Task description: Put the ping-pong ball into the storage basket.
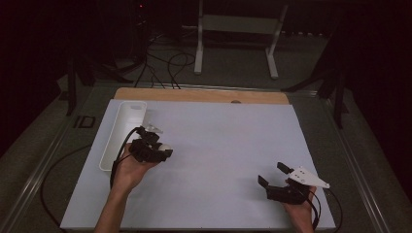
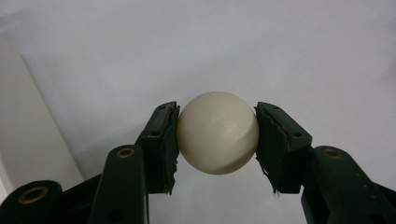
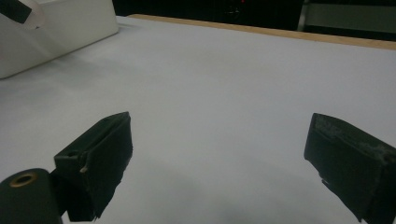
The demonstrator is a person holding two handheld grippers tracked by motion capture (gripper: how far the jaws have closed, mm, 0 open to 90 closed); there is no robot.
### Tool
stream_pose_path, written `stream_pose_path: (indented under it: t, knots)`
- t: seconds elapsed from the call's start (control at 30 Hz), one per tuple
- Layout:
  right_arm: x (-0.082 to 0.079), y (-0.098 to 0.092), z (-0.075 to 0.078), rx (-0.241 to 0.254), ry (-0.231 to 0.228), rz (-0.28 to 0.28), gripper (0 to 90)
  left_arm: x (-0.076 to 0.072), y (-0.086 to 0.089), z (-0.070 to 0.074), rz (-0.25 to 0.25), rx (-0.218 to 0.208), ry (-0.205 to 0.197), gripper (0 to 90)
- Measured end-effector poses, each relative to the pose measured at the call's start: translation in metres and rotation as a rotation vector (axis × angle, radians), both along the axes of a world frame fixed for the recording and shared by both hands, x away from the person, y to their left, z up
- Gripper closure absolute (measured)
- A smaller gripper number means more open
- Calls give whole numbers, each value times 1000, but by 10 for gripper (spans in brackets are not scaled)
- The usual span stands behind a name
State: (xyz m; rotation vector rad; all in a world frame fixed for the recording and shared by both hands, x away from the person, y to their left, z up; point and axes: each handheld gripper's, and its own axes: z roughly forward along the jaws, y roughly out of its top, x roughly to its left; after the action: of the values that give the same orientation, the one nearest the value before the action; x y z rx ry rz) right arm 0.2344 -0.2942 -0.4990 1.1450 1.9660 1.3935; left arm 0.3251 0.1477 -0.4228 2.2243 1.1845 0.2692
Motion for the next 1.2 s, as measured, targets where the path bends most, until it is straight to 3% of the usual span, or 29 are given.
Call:
stream_pose_path:
  t: [1.2]
  knots:
    - [0,0,-1,2,0,3,73,-2,13,4,11,11,-14,514]
